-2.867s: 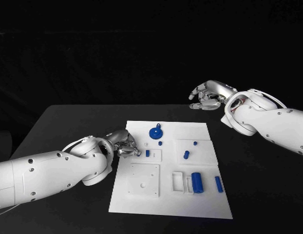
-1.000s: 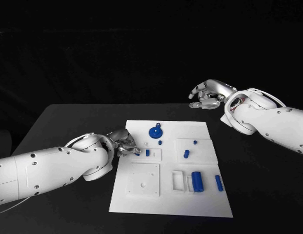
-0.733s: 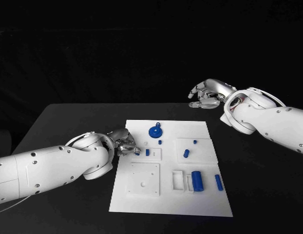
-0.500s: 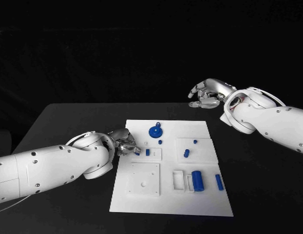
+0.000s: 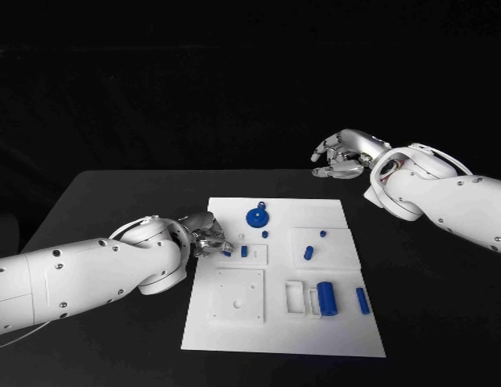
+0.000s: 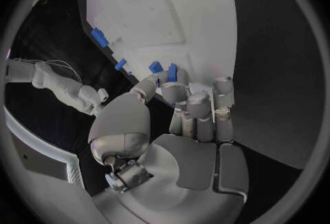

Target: Assemble the parts on the task board

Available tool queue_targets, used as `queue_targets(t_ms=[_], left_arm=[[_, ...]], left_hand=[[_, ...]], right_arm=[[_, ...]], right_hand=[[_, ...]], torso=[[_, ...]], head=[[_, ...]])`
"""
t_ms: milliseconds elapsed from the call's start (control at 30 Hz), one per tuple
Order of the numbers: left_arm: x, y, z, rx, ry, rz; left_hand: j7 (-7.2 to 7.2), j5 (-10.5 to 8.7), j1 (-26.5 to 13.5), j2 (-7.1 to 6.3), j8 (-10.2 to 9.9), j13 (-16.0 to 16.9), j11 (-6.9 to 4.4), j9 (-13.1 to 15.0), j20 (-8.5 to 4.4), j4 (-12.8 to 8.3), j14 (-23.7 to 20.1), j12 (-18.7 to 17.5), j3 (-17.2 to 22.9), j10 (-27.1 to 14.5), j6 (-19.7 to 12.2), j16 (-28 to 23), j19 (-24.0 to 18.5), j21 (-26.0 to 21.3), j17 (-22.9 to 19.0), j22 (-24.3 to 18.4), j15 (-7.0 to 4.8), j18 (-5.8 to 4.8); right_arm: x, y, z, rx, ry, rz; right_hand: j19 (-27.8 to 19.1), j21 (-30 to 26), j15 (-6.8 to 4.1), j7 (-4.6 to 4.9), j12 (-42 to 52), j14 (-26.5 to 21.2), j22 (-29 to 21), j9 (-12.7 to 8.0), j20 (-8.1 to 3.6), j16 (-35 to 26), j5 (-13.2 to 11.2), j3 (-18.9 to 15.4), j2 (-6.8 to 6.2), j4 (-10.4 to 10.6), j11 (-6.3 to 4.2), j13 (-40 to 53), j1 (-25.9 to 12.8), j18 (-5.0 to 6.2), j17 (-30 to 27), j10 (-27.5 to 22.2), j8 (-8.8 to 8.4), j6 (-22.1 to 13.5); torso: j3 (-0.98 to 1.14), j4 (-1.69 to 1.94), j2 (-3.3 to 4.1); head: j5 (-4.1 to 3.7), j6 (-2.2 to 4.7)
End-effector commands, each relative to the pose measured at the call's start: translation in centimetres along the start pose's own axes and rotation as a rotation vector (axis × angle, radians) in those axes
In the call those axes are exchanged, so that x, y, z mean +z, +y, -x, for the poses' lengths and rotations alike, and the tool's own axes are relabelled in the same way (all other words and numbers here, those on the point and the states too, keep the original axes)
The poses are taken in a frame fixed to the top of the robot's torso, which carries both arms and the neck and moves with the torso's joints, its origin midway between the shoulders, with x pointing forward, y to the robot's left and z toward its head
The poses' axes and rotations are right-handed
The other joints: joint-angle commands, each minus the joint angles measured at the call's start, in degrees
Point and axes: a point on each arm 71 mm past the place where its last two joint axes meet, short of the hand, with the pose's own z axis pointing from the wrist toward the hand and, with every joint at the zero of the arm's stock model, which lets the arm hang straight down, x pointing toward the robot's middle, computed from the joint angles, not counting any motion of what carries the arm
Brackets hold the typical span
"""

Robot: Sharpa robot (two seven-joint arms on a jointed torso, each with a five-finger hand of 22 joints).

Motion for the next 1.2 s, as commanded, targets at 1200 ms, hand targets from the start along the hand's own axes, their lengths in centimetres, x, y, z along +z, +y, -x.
queue_targets(t_ms=[1200], left_arm=[[0.18,-0.51,-1.34,0.032,0.093,-0.002]], left_hand=[[-4.94,-15.14,-0.12,-6.32,3.36,-1.09,-0.91,-1.11,-7.6,5.35,0.45,1.35,5.66,-1.13,10.57,-0.41,0.51,-0.67,1.08,1.01,-0.54,0.88]], right_arm=[[-0.01,0.08,-0.08,-0.002,0.01,0.009]], right_hand=[[-0.2,-0.38,-0.31,0.42,0.26,-0.13,0.85,-0.07,-0.41,-0.23,4.86,0.1,-0.24,-0.09,0.05,-0.15,-0.28,3.04,-0.03,-0.17,-0.12,-0.12]], torso=[[-0.03,0.02,0.02]], head=[[-0.05,0.08]])
